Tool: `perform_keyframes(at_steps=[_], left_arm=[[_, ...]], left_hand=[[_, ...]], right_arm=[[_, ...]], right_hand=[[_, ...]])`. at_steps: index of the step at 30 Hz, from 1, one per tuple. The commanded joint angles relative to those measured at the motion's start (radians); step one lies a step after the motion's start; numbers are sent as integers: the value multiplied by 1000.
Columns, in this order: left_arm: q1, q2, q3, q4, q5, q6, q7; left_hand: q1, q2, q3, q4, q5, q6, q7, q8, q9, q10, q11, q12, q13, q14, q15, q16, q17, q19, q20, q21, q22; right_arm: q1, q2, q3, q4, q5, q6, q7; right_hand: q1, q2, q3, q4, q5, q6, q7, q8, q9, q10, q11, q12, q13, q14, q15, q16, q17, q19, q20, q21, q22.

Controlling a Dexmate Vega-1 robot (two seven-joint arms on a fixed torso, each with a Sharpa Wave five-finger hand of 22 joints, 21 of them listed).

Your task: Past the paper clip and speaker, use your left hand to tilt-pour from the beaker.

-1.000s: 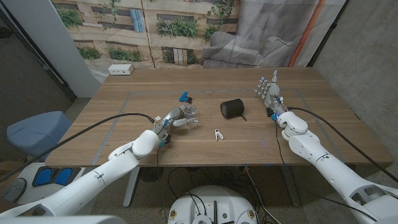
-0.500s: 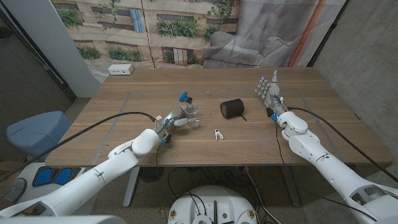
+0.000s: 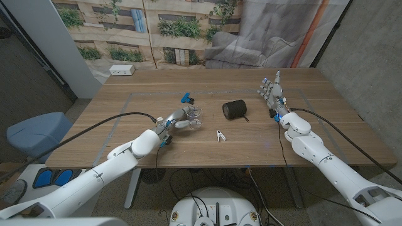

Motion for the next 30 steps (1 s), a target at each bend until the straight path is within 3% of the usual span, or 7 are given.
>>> perform_keyframes(at_steps=[1,11,14,18,23,30], left_arm=[[1,17,-11,13,-12,-28,-24],[-6,31,-19,36,-27,-67,-54],[-13,35,-18,42,-33,-72,-72],[-26,39,-16,53,-35,-85,-95],[-48,44,-10,72,-43,-105,-139],[-75,49,-1,98,-60,-140,-202]], left_hand=[[-2,-12,-9,1,-2,-19,6,-28,3,-41,6,-9,-18,-37,-5,-5,0,-21,-5,-4,2],[-24,-39,-34,6,-16,-77,29,-91,2,-152,29,-15,-66,-146,29,-9,-3,-84,-23,-9,0],[-38,-53,-50,7,-23,-110,49,-118,2,-203,61,-15,-86,-221,46,-12,-4,-118,-40,-10,0],[-55,-63,-63,11,-28,-139,67,-138,2,-234,80,-14,-95,-258,56,-10,-5,-143,-56,-11,-1],[-91,-72,-84,18,-33,-198,95,-176,2,-304,108,-18,-104,-321,72,-10,-6,-194,-59,-12,-1],[-142,-87,-110,22,-38,-269,112,-217,3,-393,143,-18,-108,-408,95,-10,-5,-284,-57,-13,0]], right_arm=[[0,0,0,0,0,0,0],[-1,-1,0,-2,0,-1,-1],[-1,0,0,-2,0,-1,-1],[-1,0,0,-2,0,-1,-1],[0,0,0,-1,0,-1,0],[0,0,0,-1,0,-1,0]], right_hand=[[3,87,-7,0,6,-7,-3,5,1,-9,3,6,5,-5,-20,3,6,1,6,7,5],[3,87,-7,0,6,-7,-3,5,1,-9,3,6,5,-5,-20,3,6,1,6,7,5],[3,87,-7,0,6,-7,-3,5,1,-9,3,6,5,-5,-20,3,6,1,6,7,5],[3,87,-7,0,6,-7,-3,5,1,-9,3,6,5,-5,-20,3,6,1,6,7,5],[3,87,-7,0,6,-7,-3,5,1,-9,3,6,5,-5,-20,3,6,1,6,7,5],[3,87,-7,0,6,-7,-3,5,1,-9,3,6,5,-5,-20,3,6,1,6,7,5]])
